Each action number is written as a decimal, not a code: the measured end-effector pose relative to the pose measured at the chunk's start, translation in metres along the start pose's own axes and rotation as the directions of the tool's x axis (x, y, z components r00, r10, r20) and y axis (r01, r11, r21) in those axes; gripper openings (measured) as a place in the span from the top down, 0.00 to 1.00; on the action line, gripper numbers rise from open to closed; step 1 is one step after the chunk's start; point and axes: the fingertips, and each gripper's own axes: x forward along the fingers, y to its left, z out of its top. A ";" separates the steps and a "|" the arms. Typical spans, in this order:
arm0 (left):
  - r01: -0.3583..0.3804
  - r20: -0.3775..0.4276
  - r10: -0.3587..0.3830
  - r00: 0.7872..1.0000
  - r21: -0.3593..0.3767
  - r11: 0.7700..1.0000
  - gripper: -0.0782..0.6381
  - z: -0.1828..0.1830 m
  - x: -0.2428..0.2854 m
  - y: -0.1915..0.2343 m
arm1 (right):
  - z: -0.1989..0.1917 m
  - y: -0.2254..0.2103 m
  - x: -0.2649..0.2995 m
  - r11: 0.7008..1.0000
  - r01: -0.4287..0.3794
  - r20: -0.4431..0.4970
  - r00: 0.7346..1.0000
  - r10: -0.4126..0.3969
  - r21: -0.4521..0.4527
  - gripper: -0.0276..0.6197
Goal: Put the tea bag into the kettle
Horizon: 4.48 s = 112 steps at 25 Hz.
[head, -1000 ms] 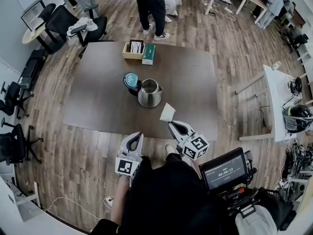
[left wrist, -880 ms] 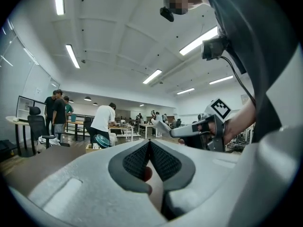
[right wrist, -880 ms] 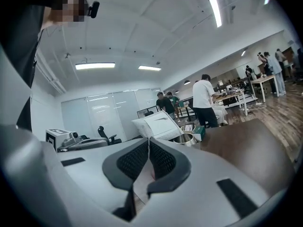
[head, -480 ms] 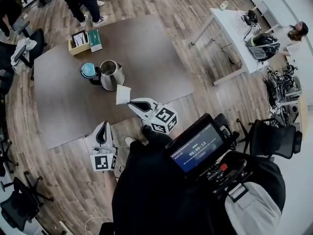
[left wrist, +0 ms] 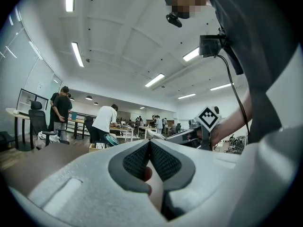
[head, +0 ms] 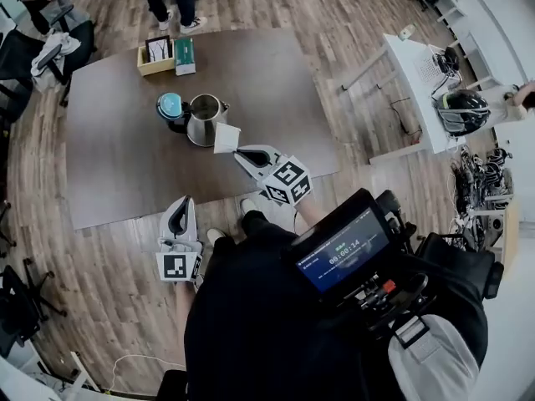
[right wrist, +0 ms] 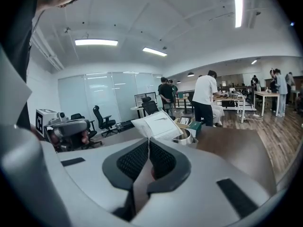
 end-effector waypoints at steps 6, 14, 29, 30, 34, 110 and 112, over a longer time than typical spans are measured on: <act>-0.063 -0.005 0.063 0.998 -0.009 0.998 0.89 -0.003 -0.002 0.017 | 0.005 -0.038 0.028 0.996 -0.038 -0.122 0.992 0.028 -0.079 0.93; -0.206 0.023 0.207 0.978 -0.018 0.978 0.89 -0.004 -0.022 0.056 | 0.004 -0.081 0.090 0.984 -0.075 -0.261 0.965 0.030 -0.164 0.93; -0.336 0.019 0.336 0.942 -0.019 0.942 0.89 -0.009 -0.036 0.073 | -0.014 -0.108 0.141 0.936 -0.185 -0.477 0.879 0.022 -0.298 0.93; -0.344 0.016 0.345 0.939 -0.023 0.939 0.89 -0.007 -0.036 0.073 | -0.015 -0.109 0.142 0.933 -0.190 -0.485 0.874 0.020 -0.305 0.93; -0.354 0.019 0.355 0.935 -0.024 0.935 0.89 -0.009 -0.039 0.073 | -0.019 -0.115 0.145 0.921 -0.212 -0.520 0.854 0.012 -0.327 0.93; -0.549 0.009 0.551 0.835 -0.060 0.833 0.89 -0.021 -0.103 0.074 | -0.055 -0.119 0.208 0.562 -0.660 -0.847 0.507 -0.157 -0.499 0.93; -0.547 0.005 0.548 0.836 -0.063 0.835 0.89 -0.017 -0.101 0.074 | -0.055 -0.120 0.209 0.571 -0.640 -0.832 0.534 -0.152 -0.515 0.93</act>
